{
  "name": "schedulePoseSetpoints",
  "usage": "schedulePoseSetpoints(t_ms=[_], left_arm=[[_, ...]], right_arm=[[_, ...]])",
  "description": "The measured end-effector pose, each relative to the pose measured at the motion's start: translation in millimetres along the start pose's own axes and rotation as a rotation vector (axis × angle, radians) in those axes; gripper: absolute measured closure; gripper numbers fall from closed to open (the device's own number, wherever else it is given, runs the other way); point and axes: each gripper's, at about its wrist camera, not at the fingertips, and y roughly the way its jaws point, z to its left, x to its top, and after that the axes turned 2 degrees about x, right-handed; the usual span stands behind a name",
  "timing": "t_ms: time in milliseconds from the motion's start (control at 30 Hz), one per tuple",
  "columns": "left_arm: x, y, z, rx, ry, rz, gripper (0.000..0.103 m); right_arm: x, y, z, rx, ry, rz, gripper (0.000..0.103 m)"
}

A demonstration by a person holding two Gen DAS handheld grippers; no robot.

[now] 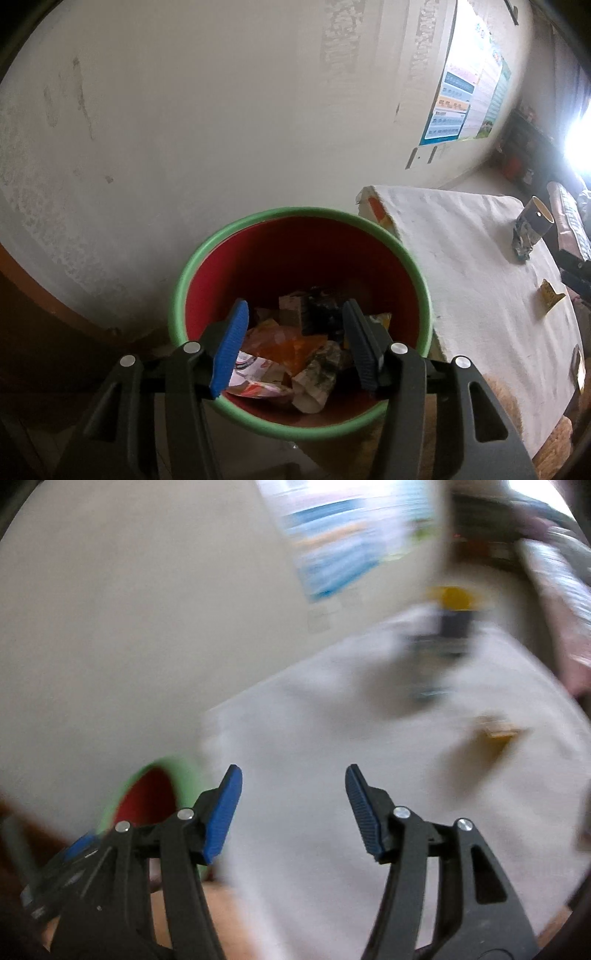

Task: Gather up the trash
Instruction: 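Grasp the blue foil packet with the left gripper while the right grasps the small gold wrapper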

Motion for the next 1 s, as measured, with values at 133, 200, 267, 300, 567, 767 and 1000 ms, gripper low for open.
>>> schedulePoseSetpoints(t_ms=[133,200,267,300,567,767,1000], left_arm=[[1,-5,-15,0.0,0.036,-0.013,0.052],[3,-8,-28,-0.014,0.05,-0.018,0.052],[6,-11,-47,-0.041,0.081,-0.019,0.052],[7,-13,-57,-0.054,0.099,-0.02,0.052],[19,-16,-171,-0.247,0.242,-0.024,0.052],[35,26,-282,-0.389,0.312,0.015,0.052],[57,101,-378,-0.363,0.322,0.127,0.053]], right_arm=[[17,8,-101,-0.196,0.137,-0.016,0.046],[20,20,-135,-0.237,0.178,0.024,0.046],[20,32,-157,-0.26,0.185,0.066,0.047],[18,35,-161,-0.261,0.18,0.075,0.047],[10,23,-163,-0.107,0.125,0.036,0.074],[-54,-40,-156,-0.024,0.159,0.003,0.074],[-76,-55,-150,-0.021,0.117,-0.047,0.074]])
